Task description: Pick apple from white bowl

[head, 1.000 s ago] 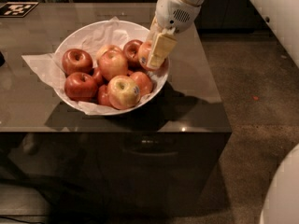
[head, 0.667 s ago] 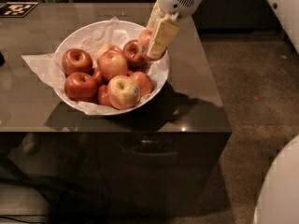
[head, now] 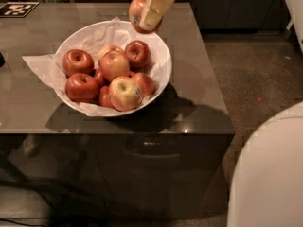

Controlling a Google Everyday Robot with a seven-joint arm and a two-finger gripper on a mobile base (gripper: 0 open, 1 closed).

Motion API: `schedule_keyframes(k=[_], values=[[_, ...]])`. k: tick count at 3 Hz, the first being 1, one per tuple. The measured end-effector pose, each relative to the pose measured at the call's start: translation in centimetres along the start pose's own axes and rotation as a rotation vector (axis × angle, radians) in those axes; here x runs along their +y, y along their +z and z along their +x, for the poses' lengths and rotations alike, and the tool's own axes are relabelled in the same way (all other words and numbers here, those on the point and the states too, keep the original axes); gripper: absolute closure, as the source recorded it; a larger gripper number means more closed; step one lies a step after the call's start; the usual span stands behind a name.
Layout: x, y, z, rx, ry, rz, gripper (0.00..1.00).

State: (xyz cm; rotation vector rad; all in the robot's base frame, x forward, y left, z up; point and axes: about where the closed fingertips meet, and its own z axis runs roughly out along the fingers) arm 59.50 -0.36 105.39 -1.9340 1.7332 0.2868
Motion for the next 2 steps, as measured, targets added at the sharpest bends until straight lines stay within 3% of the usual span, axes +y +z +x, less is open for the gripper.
schedule_keyframes(k=[1, 2], values=[[-1.0, -2.4, -3.7, -0.067, -0.038, 0.053, 1.00], [-2.0, -2.5, -4.4, -0.090, -0.040, 0.090, 1.00]])
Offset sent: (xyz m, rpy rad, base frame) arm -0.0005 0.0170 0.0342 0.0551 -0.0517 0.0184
